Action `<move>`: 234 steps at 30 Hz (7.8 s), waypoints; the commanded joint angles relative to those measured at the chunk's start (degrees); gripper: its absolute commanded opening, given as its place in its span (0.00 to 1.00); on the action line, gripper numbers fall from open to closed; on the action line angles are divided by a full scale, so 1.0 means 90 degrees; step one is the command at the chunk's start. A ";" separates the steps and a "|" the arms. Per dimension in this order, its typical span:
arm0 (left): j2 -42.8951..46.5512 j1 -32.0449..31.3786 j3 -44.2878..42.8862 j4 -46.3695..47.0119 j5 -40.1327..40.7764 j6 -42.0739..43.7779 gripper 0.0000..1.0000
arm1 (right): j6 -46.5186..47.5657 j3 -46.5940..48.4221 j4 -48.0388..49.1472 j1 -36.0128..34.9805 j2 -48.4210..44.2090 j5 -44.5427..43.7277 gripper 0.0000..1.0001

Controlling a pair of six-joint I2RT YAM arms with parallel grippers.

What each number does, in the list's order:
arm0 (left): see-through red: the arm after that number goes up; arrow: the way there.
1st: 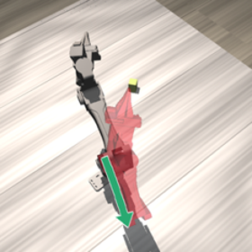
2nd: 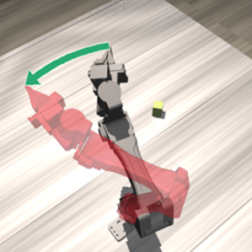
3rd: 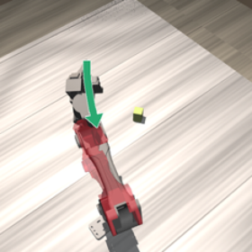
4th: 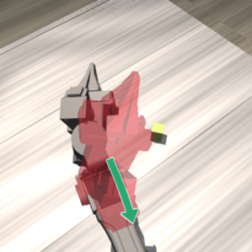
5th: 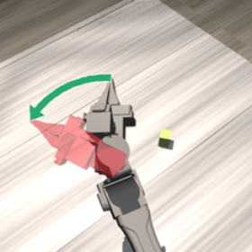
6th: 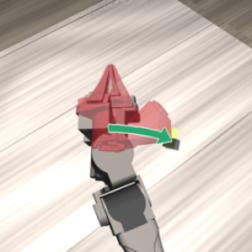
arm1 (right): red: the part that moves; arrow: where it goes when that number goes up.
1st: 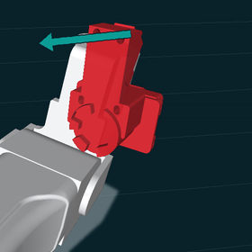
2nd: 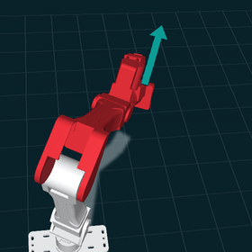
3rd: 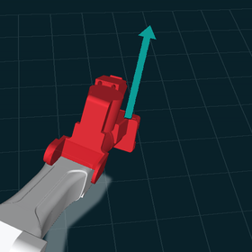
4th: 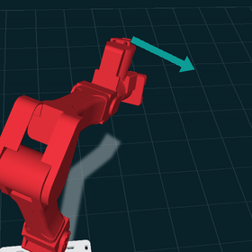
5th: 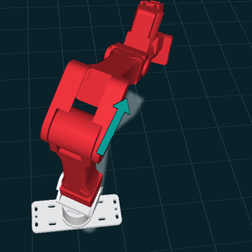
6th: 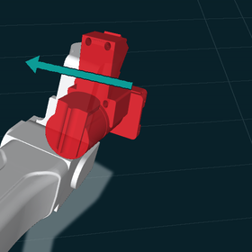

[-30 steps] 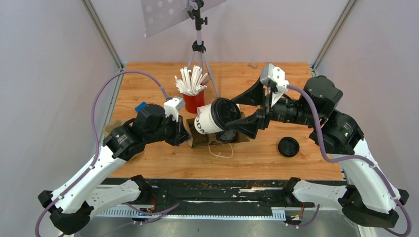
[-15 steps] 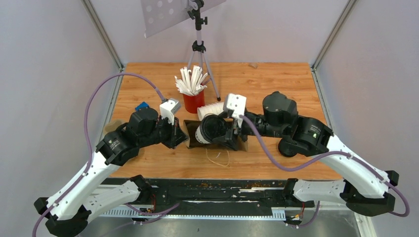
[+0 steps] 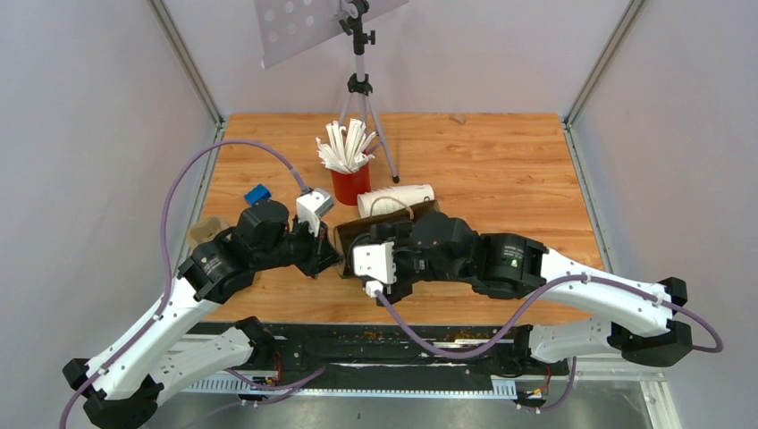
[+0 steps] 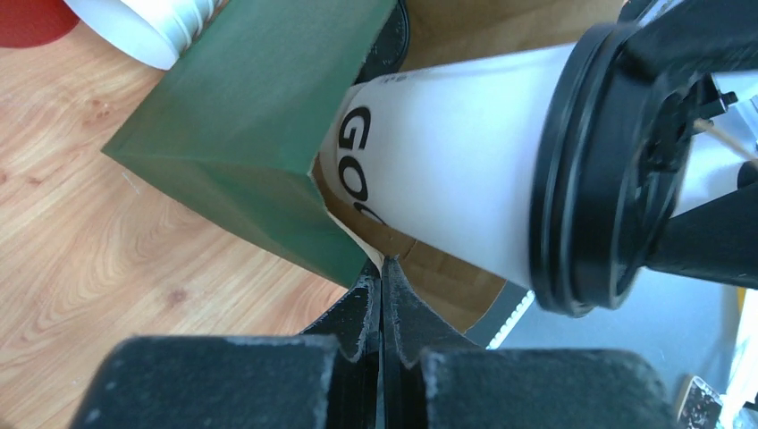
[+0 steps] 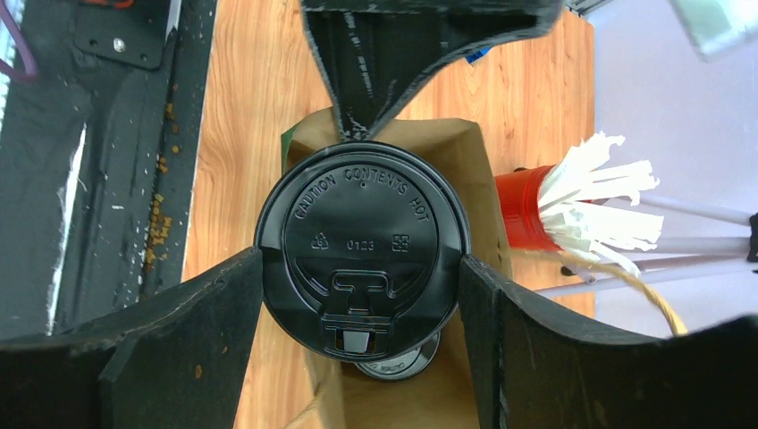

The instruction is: Pack the takeout coffee

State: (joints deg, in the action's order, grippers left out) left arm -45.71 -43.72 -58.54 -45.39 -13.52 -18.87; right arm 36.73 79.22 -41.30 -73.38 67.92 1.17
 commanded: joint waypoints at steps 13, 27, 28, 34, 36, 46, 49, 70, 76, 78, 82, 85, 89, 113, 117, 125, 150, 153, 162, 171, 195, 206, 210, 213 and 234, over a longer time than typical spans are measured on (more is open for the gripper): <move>0.0419 0.0005 0.0207 0.0555 -0.0711 0.1333 0.00 | 0.1082 -0.1071 0.0746 -0.0264 -0.0261 -0.0834 0.68; 0.0502 0.0004 0.0493 0.0420 -0.0701 0.1162 0.01 | 0.1790 -0.2134 0.2108 -0.0263 -0.0125 -0.0774 0.68; 0.0524 0.0005 0.0526 0.0416 -0.0686 0.1118 0.02 | 0.1804 -0.2173 0.2183 -0.0259 -0.0088 -0.0757 0.68; 0.0569 0.0005 0.0597 0.0515 -0.0619 0.0773 0.03 | 0.1782 -0.2270 0.2384 -0.0258 0.0124 -0.0878 0.68; 0.0610 0.0005 0.0635 0.0623 -0.0627 0.0661 0.03 | 0.1778 -0.2337 0.2461 -0.0259 0.0120 -0.0901 0.68; 0.0891 0.0005 0.1001 0.0684 -0.0657 0.0610 0.01 | 0.1827 -0.2664 0.2816 -0.0031 0.0323 -0.0705 0.68; 0.0874 0.0005 0.0956 0.0623 -0.0618 0.0604 0.01 | 0.1880 -0.2803 0.2978 0.0115 0.0317 -0.0664 0.68; 0.0893 0.0005 0.1119 0.0608 -0.0658 0.0597 0.00 | 0.2250 -0.2593 0.3076 0.0363 0.0587 0.0023 0.68; 0.0896 0.0005 0.1120 0.0543 -0.0656 0.0593 0.00 | 0.2228 -0.2519 0.3198 0.0415 0.0803 0.0120 0.68; 0.0900 0.0005 0.1117 0.0531 -0.0659 0.0593 0.00 | 0.2204 -0.2556 0.3261 0.0485 0.0860 0.0125 0.68; 0.0916 0.0005 0.1104 0.0498 -0.0685 0.0605 0.00 | 0.2207 -0.2579 0.3353 0.0652 0.0926 0.0144 0.68; 0.0907 0.0005 0.1114 0.0453 -0.0704 0.0613 0.01 | 0.2231 -0.2607 0.3367 0.0777 0.0980 0.0208 0.68; 0.0907 0.0002 0.1104 0.0388 -0.0707 0.0637 0.01 | 0.2410 -0.2628 0.3319 0.0811 0.1081 0.0258 0.68; 0.0897 0.0005 0.1093 0.0300 -0.0684 0.0643 0.01 | 0.2329 -0.2911 0.3689 0.0991 0.1373 0.0157 0.69; 0.0891 0.0005 0.1095 0.0311 -0.0667 0.0642 0.01 | 0.2334 -0.2923 0.3622 0.1015 0.1455 0.0134 0.69; 0.0893 0.0005 0.1097 0.0329 -0.0666 0.0623 0.02 | 0.2297 -0.2878 0.3549 0.1018 0.1555 0.0086 0.69; 0.0913 0.0005 0.1241 0.0523 -0.0833 0.0415 0.02 | 0.1642 -0.2913 0.3945 0.1142 0.1950 -0.0125 0.69; 0.0926 0.0005 0.1230 0.0528 -0.0831 0.0408 0.02 | 0.1594 -0.2930 0.3982 0.1152 0.1972 -0.0306 0.69; 0.0925 0.0005 0.1236 0.0529 -0.0827 0.0408 0.02 | 0.1537 -0.3090 0.4110 0.1212 0.2018 -0.0407 0.69; 0.0881 0.0007 0.1252 0.0580 -0.0919 0.0418 0.02 | 0.1476 -0.3118 0.4237 0.1278 0.2072 -0.0528 0.70; 0.0926 0.0004 0.1212 0.0484 -0.0902 0.0424 0.03 | 0.1511 -0.2671 0.3770 0.1255 0.1841 -0.0385 0.83; 0.0938 0.0005 0.1183 0.0418 -0.0832 0.0401 0.03 | 0.1412 -0.2460 0.3507 0.1173 0.1657 -0.0323 0.83; 0.0978 0.0004 0.1164 0.0395 -0.0791 0.0388 0.03 | 0.1328 -0.2370 0.3263 0.1171 0.1601 -0.0293 0.84; 0.0977 0.0005 0.1143 0.0401 -0.0775 0.0370 0.02 | 0.1256 -0.2333 0.3130 0.1171 0.1526 -0.0228 0.85; 0.1029 0.0005 0.1045 0.0356 -0.0749 0.0176 0.02 | 0.0763 -0.1714 0.1872 0.1157 0.1135 0.0355 0.84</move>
State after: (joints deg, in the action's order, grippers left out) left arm -37.10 -43.42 -47.42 -41.43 -18.35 -16.03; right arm 46.28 59.66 -21.91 -63.29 80.73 1.87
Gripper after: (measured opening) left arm 0.028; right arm 0.844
